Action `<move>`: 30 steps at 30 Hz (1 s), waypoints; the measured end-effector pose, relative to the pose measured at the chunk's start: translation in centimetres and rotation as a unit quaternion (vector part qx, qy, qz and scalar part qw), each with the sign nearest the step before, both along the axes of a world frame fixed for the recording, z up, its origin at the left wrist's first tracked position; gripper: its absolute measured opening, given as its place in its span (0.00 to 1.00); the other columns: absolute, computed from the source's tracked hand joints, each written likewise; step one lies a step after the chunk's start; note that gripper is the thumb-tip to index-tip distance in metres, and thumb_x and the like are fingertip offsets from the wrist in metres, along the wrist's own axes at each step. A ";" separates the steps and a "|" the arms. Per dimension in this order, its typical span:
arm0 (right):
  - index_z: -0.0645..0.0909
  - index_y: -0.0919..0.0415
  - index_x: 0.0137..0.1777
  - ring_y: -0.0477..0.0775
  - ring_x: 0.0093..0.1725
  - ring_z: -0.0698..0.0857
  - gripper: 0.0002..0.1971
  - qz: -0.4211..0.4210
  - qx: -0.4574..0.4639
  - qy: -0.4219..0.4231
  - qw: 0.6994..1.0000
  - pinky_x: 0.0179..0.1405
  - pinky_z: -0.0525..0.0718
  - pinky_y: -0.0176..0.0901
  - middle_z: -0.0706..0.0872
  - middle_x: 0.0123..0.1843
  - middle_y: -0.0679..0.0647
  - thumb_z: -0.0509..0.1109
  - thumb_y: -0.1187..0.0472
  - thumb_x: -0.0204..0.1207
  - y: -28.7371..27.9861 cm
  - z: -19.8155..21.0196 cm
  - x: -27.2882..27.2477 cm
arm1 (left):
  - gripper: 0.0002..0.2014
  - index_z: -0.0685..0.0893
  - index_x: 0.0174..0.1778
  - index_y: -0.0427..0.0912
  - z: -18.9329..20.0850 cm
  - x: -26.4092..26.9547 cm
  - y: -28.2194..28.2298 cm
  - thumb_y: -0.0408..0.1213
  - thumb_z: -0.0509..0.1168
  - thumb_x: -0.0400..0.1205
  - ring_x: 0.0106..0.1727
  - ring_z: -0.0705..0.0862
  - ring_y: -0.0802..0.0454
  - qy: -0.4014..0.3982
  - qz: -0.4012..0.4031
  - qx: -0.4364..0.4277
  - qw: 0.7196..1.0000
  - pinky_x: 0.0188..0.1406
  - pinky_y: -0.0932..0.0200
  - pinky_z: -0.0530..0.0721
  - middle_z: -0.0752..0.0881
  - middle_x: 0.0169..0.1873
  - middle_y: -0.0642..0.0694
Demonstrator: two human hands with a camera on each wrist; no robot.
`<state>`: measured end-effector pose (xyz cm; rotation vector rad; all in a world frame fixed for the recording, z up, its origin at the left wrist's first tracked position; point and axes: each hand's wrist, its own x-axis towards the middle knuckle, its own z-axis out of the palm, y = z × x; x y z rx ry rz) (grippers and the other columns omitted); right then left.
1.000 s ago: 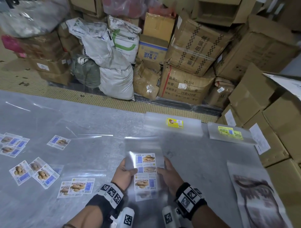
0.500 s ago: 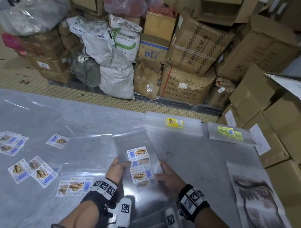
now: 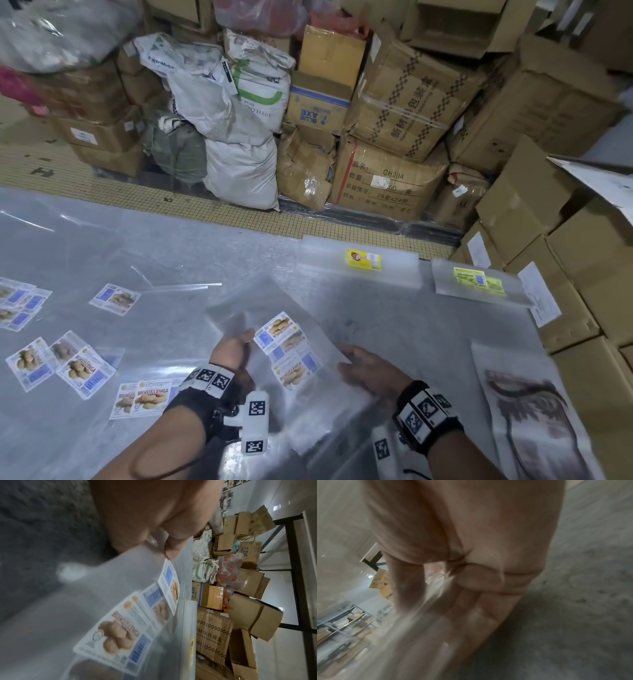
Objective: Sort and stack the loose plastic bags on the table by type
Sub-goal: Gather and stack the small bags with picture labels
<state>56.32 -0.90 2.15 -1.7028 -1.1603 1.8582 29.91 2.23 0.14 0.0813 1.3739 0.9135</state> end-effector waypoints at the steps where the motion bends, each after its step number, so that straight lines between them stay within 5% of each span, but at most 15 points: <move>1: 0.78 0.57 0.71 0.56 0.61 0.88 0.19 -0.002 -0.008 0.002 1.000 0.64 0.84 0.48 0.88 0.63 0.54 0.70 0.64 0.81 -0.1 -0.1 0.4 | 0.15 0.80 0.62 0.39 -0.4 -0.2 0.2 0.37 0.67 0.81 0.44 0.89 0.31 0.001 0.019 0.007 1.000 0.45 0.27 0.85 0.87 0.55 0.26; 5: 0.83 0.62 0.63 0.64 0.55 0.89 0.16 -0.061 -0.003 0.011 0.998 0.51 0.88 0.51 0.90 0.57 0.64 0.69 0.74 0.77 -0.4 -0.6 1.0 | 0.30 0.83 0.64 0.41 -4.7 -1.1 1.3 0.51 0.78 0.69 0.55 0.88 0.33 0.058 0.018 0.037 0.997 0.60 0.27 0.82 0.89 0.54 0.34; 7: 0.84 0.63 0.62 0.67 0.53 0.89 0.16 -0.071 0.009 -0.011 0.997 0.52 0.87 0.55 0.91 0.54 0.66 0.69 0.75 0.76 -0.2 -0.9 1.0 | 0.19 0.87 0.56 0.48 -5.6 -0.7 1.1 0.46 0.76 0.69 0.52 0.89 0.34 0.035 0.026 0.043 0.998 0.62 0.30 0.82 0.90 0.50 0.35; 9: 0.86 0.64 0.58 0.60 0.47 0.90 0.15 -0.074 0.013 -0.033 0.997 0.47 0.88 0.47 0.92 0.49 0.62 0.70 0.77 0.74 0.1 -0.9 1.3 | 0.08 0.90 0.44 0.42 -1.7 0.0 0.0 0.39 0.73 0.72 0.42 0.89 0.36 0.010 0.030 0.038 0.999 0.52 0.37 0.86 0.90 0.44 0.31; 12: 0.84 0.55 0.39 0.43 0.33 0.85 0.14 -0.038 0.024 -0.084 0.995 0.32 0.80 0.30 0.88 0.34 0.47 0.70 0.77 0.74 0.7 0.0 2.2 | 0.08 0.83 0.47 0.34 1.0 -0.6 -0.1 0.34 0.67 0.76 0.17 0.81 0.44 -0.025 0.022 0.054 0.998 0.14 0.62 0.79 0.87 0.28 0.37; 14: 0.81 0.54 0.38 0.42 0.35 0.82 0.14 -0.011 0.035 -0.119 0.992 0.30 0.77 0.28 0.85 0.34 0.44 0.71 0.76 0.73 1.0 0.6 3.1 | 0.05 0.83 0.46 0.38 1.9 -2.5 0.5 0.32 0.66 0.75 0.14 0.81 0.47 -0.028 0.038 0.058 0.997 0.10 0.65 0.76 0.86 0.24 0.42; 18: 0.80 0.55 0.33 0.41 0.30 0.80 0.16 0.053 0.038 -0.171 0.983 0.27 0.75 0.26 0.83 0.29 0.45 0.70 0.78 0.72 1.8 1.7 4.6 | 0.20 0.88 0.58 0.37 2.7 -6.9 0.9 0.36 0.70 0.69 0.21 0.82 0.48 0.034 -0.076 0.055 0.995 0.15 0.65 0.79 0.86 0.31 0.43; 22: 0.77 0.60 0.30 0.42 0.24 0.78 0.13 0.116 0.033 -0.213 0.970 0.23 0.72 0.30 0.79 0.28 0.52 0.69 0.78 0.68 3.0 2.4 4.5 | 0.10 0.87 0.51 0.34 3.7 -8.2 0.8 0.32 0.70 0.76 0.19 0.77 0.49 0.100 -0.225 0.037 0.969 0.19 0.65 0.76 0.80 0.25 0.44; 24: 0.77 0.60 0.32 0.46 0.24 0.77 0.13 0.137 0.032 -0.231 0.963 0.24 0.72 0.33 0.78 0.29 0.52 0.71 0.77 0.67 3.5 2.2 4.2 | 0.13 0.88 0.52 0.29 3.3 -7.8 1.2 0.25 0.74 0.71 0.35 0.89 0.39 0.169 -0.280 0.065 0.943 0.41 0.52 0.89 0.90 0.34 0.36; 26: 0.79 0.58 0.36 0.43 0.20 0.76 0.11 0.126 0.041 -0.234 0.963 0.20 0.71 0.32 0.78 0.30 0.52 0.72 0.76 0.69 3.9 2.2 3.8 | 0.18 0.89 0.49 0.30 2.7 -7.2 1.5 0.23 0.77 0.62 0.48 0.89 0.32 0.232 -0.309 0.080 0.919 0.59 0.38 0.85 0.91 0.43 0.31; 30: 0.82 0.64 0.51 0.43 0.26 0.82 0.11 -0.019 0.087 -0.166 0.982 0.23 0.78 0.30 0.84 0.38 0.57 0.73 0.77 0.72 3.6 1.9 4.0 | 0.14 0.88 0.52 0.38 1.5 -5.9 0.9 0.19 0.69 0.74 0.46 0.88 0.39 0.302 -0.311 0.101 0.895 0.50 0.49 0.86 0.91 0.43 0.39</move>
